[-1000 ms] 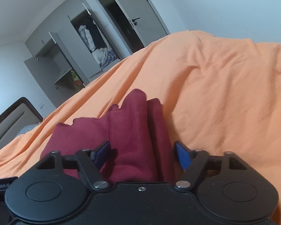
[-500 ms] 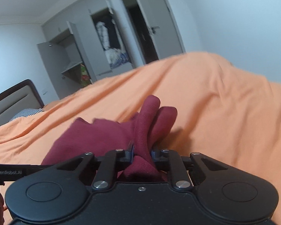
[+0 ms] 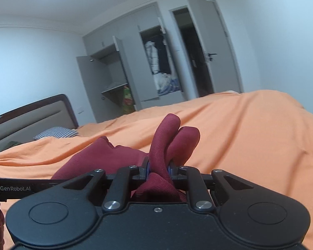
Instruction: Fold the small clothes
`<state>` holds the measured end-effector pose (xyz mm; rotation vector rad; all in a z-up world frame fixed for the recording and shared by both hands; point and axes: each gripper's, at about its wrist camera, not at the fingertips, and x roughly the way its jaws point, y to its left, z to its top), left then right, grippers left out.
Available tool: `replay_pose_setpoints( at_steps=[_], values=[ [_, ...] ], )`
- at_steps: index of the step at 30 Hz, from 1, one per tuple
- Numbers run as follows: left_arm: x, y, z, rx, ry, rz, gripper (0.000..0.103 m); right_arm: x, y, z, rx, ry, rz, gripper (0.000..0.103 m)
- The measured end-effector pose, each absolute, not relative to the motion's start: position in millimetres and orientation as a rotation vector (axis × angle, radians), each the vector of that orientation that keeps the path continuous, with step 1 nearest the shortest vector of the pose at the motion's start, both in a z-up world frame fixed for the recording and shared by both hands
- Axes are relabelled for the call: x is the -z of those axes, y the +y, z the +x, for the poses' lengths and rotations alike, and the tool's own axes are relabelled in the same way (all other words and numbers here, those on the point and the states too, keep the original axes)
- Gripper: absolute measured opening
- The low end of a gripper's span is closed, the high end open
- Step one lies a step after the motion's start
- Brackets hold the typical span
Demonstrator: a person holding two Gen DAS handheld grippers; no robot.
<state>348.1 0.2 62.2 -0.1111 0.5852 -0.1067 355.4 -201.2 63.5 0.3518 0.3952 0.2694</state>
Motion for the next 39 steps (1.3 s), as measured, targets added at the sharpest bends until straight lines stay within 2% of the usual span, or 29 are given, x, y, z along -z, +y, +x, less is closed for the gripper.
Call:
replay_pose_setpoints(
  at_steps=[9,26,29,31,35,36,37,39],
  values=[
    [-42.5,50.5,367.5,0.009,0.646,-0.176,0.032,-49.9,-148.5,398.1,-0.339,0.450,0.306,0.016],
    [-30.7,55.3,360.3,-0.011,0.681,-0.193,0.041,-32.3,-150.9,401.6,-0.288,0.526,0.316,0.021],
    [-29.3,55.7,360.3,-0.027,0.685,-0.192,0.047,-35.2,-152.9,402.1,-0.279,0.531,0.310,0.026],
    [-29.4,56.9,361.0,-0.038,0.684,-0.193,0.061,-36.2,-155.2,401.7,-0.268,0.537,0.309,0.032],
    [-32.0,57.6,355.1,-0.050,0.675,-0.196,0.078,-39.0,-157.1,395.9,-0.252,0.538,0.304,0.036],
    [-32.9,57.6,352.7,-0.055,0.672,-0.196,0.084,-39.7,-157.6,393.2,-0.247,0.535,0.303,0.041],
    [-34.4,57.7,350.0,-0.062,0.667,-0.196,0.090,-40.9,-158.3,390.0,-0.241,0.530,0.303,0.050],
    [-38.4,58.1,342.9,-0.075,0.648,-0.192,0.096,-45.5,-160.5,382.3,-0.236,0.513,0.307,0.065]
  ],
)
